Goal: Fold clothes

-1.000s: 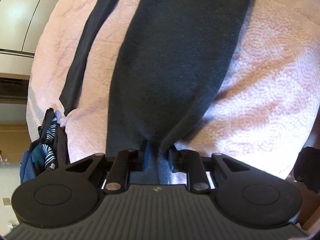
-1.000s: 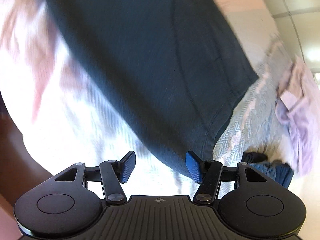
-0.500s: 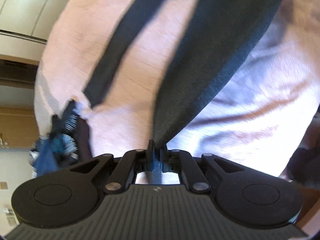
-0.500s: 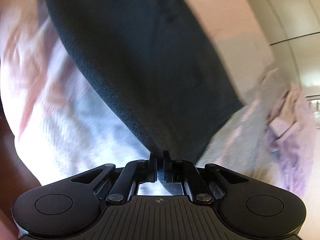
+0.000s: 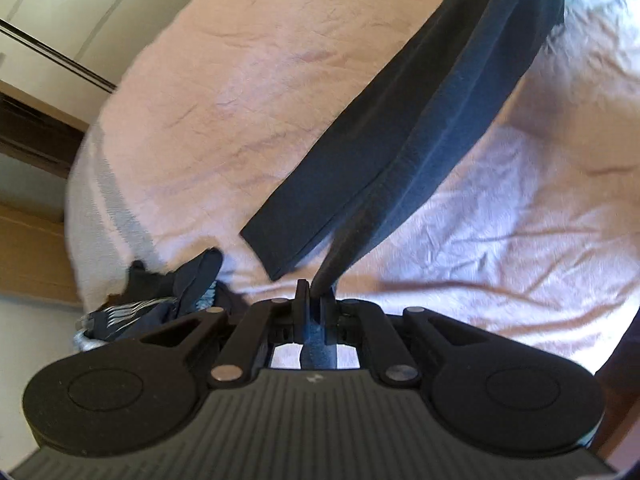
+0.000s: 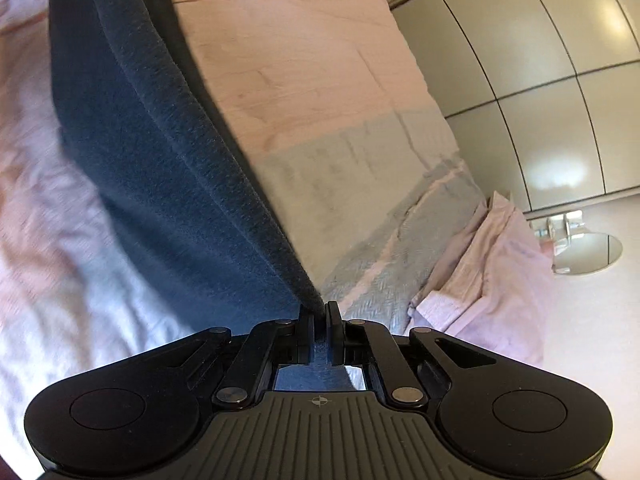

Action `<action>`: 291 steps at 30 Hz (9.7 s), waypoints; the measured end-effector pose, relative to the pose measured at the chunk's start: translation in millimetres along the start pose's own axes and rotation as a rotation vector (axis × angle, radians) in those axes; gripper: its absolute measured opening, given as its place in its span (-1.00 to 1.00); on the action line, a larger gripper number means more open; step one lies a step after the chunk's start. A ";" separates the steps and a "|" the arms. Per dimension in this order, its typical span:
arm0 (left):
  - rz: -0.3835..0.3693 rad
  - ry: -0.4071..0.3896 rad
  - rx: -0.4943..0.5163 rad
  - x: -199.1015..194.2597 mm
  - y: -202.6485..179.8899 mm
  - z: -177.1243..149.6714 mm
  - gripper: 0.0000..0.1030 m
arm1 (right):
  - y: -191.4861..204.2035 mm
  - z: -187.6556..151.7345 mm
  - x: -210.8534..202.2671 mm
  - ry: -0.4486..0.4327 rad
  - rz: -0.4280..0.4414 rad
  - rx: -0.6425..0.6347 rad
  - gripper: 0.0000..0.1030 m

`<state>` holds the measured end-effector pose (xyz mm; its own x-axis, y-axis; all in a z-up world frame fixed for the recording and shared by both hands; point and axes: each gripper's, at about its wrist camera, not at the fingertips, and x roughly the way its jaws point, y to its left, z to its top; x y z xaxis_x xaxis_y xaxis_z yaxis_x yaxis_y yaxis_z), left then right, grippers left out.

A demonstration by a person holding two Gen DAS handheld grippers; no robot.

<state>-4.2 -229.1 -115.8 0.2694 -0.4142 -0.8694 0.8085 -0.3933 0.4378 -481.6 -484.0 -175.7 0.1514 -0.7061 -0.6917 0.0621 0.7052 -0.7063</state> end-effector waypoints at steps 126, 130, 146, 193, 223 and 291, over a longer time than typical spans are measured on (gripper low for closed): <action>-0.077 -0.142 0.581 234.5 9.0 -34.4 -0.85 | 197.4 260.7 6.9 0.142 0.425 0.676 -0.20; -0.092 -0.136 0.530 217.0 12.5 -23.0 -0.80 | 186.4 205.9 7.9 0.235 0.261 0.912 -0.19; -0.218 -0.603 0.693 133.1 -179.2 163.5 0.20 | 121.3 97.7 12.3 0.085 0.168 1.335 -0.19; -0.466 -0.505 0.726 153.5 -197.8 222.7 -0.28 | 140.7 43.3 -29.1 0.288 0.200 1.711 -1.00; -0.138 -0.124 -0.062 101.8 -52.5 92.6 -0.10 | 104.6 169.1 -42.5 0.000 0.486 1.190 0.19; -0.326 -0.223 0.140 245.1 36.2 63.5 -0.74 | 163.0 369.0 103.0 -0.035 0.552 1.136 0.18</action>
<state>57.9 -397.0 -298.5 -0.1209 -0.4109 -0.9036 0.7493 -0.6348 0.1884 -91.9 -418.2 -306.6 0.4523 -0.3113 -0.8358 0.7901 0.5745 0.2136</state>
